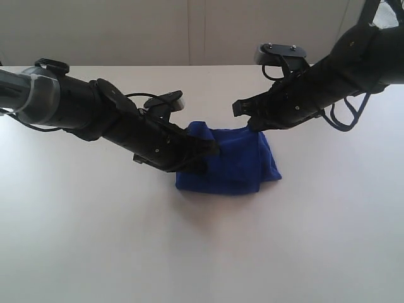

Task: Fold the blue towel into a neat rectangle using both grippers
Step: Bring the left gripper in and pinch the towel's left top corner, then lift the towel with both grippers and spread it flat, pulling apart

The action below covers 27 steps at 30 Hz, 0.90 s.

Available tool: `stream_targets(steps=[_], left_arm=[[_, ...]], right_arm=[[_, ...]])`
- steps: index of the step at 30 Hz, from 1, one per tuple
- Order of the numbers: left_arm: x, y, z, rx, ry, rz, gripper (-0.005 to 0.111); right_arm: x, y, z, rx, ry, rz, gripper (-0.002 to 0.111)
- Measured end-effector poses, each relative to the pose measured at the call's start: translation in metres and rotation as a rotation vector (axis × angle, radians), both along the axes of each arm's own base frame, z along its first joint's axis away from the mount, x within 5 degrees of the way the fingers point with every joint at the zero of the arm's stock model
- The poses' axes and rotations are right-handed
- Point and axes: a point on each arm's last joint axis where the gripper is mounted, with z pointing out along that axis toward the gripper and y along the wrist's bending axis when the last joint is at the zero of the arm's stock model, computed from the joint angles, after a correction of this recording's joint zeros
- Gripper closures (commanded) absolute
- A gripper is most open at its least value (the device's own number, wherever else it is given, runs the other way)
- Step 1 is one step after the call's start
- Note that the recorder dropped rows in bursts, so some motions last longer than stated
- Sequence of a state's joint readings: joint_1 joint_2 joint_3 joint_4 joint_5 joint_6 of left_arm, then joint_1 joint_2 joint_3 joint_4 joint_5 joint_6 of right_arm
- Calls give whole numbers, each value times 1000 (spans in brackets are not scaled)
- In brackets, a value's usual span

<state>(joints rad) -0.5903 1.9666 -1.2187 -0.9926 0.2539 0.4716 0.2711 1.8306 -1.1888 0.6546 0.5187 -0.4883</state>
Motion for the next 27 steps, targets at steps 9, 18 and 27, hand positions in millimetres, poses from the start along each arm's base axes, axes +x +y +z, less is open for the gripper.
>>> stream_targets(steps=[9,18,27], left_arm=[[4,18,34,-24,-68,-4,107],[-5,134,107,182,-123,-158,107],[-64,191,188,395,-362,-187,107]], right_arm=[[1,-1,0,-10,-17,-4,108],[-9,-27,41,-167,-133,22,108],[-65,-58,132,-232,-281,-2,108]])
